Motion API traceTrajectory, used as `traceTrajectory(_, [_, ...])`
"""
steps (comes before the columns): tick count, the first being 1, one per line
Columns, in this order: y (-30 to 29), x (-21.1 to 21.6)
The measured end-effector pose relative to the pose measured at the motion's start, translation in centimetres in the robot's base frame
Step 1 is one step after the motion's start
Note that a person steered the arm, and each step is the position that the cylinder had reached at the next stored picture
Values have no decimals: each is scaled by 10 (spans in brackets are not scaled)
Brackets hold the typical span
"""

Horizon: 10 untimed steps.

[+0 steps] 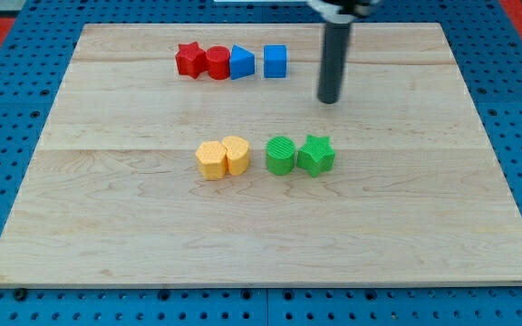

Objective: Separate the red circle from the blue triangle

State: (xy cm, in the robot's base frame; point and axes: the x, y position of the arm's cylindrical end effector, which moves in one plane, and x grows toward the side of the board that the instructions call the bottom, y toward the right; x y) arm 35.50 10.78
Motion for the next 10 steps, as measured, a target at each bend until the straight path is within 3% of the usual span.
traceTrajectory(1, [-7, -6])
traceTrajectory(6, [-163, -66])
traceTrajectory(10, [-207, -103])
